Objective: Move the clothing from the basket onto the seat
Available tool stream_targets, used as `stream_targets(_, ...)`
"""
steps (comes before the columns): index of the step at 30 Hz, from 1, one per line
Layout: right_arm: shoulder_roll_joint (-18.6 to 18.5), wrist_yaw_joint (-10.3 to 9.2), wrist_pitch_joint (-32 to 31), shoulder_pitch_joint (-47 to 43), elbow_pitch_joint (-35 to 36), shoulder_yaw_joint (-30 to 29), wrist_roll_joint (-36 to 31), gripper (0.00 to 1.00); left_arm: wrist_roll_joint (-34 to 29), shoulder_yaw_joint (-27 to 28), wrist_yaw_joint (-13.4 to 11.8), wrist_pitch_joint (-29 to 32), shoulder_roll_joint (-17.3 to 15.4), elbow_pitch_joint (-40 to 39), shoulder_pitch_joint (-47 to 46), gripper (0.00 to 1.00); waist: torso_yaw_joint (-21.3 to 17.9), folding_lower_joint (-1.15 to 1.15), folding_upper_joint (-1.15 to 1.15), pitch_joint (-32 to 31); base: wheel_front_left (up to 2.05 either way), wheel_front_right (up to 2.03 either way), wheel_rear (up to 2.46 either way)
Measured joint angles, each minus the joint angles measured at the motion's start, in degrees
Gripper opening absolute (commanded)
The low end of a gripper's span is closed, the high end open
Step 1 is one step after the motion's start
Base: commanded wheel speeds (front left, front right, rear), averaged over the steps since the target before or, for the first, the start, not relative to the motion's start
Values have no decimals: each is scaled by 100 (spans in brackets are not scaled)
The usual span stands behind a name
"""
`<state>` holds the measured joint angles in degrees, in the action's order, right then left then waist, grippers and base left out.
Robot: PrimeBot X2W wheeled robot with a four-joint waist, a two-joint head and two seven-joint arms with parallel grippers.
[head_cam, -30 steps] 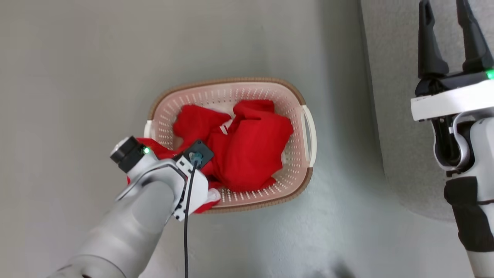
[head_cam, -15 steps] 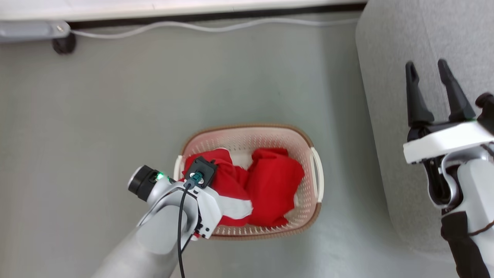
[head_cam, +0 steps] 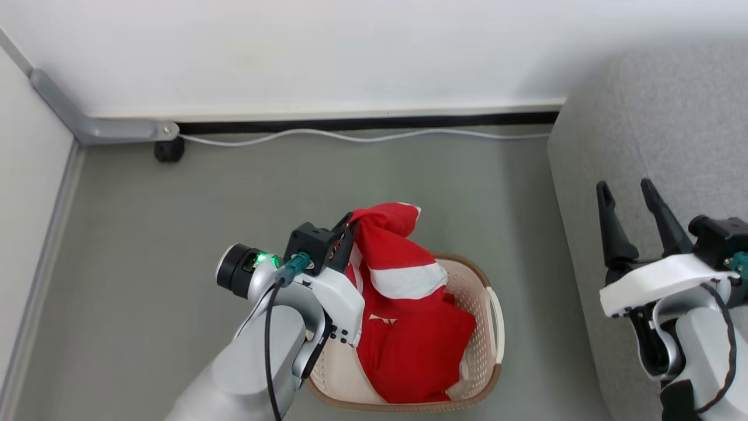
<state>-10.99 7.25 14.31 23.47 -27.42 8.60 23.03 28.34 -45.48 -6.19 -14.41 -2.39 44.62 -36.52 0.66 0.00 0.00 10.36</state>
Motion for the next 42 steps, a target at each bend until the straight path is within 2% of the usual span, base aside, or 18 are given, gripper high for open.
stream_targets(4,25,0,0,-166,-109,0,0,100,-218,495,18,1,-13,-425,168,0,60,0,0,-264,0,0,0)
stream_targets(9,99,0,0,-373,-174,10,-49,100,-510,990,193,1,-13,-991,236,0,117,0,0,-532,0,0,0)
stream_targets(16,163,0,0,-595,-258,-5,-59,100,-795,1229,447,-24,4,-1847,227,0,196,0,0,-728,0,0,0)
stream_targets(22,196,0,0,-660,-281,-10,-87,100,-720,923,570,-24,8,-2290,181,0,168,0,0,-739,0,0,0)
stream_targets(37,247,0,0,-667,-330,94,-99,100,-256,-203,510,-24,1,-2530,-50,0,69,0,0,-672,0,0,0)
stream_targets(42,259,0,0,-666,-331,125,-98,100,-179,-378,458,-24,-2,-2473,-140,0,37,0,0,-650,0,0,0)
